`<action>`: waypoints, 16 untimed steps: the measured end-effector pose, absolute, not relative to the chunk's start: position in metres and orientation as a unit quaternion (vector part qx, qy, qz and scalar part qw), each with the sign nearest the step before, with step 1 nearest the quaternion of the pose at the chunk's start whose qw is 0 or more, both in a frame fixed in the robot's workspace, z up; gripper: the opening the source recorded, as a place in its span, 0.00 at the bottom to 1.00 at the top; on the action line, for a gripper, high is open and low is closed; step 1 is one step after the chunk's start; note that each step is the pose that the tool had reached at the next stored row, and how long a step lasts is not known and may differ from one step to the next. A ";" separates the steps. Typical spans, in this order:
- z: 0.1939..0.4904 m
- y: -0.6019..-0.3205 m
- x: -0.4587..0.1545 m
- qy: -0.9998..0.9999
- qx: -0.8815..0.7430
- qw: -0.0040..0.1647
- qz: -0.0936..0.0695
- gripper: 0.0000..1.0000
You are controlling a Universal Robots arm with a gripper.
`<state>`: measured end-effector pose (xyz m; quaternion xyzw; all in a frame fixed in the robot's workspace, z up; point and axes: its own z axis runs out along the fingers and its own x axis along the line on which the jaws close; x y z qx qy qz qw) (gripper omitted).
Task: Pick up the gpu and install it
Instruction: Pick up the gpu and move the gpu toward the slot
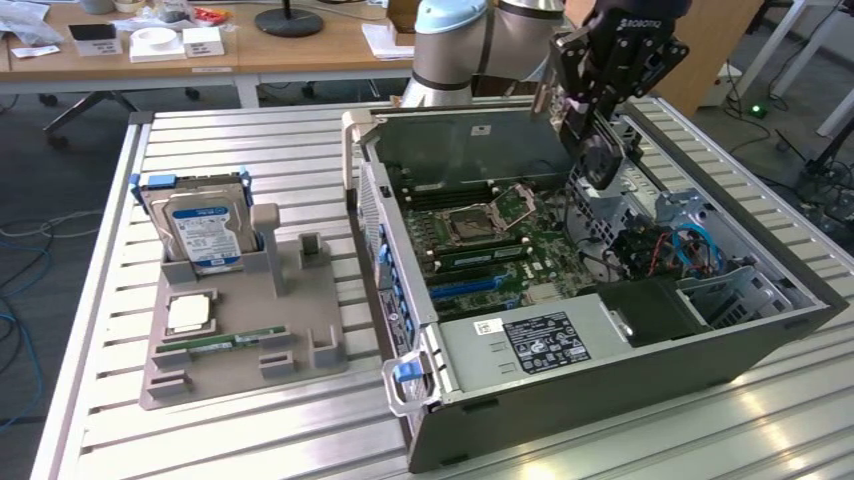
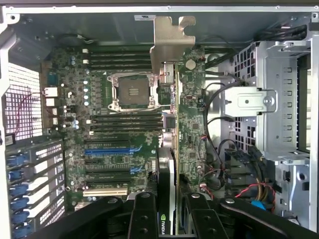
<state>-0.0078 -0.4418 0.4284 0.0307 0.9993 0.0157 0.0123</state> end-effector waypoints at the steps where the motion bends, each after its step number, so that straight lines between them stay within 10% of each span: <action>1: 0.428 -0.442 -0.006 0.999 0.031 0.012 0.016 0.27; 16: 0.428 -0.442 0.013 0.999 0.031 0.012 0.016 0.27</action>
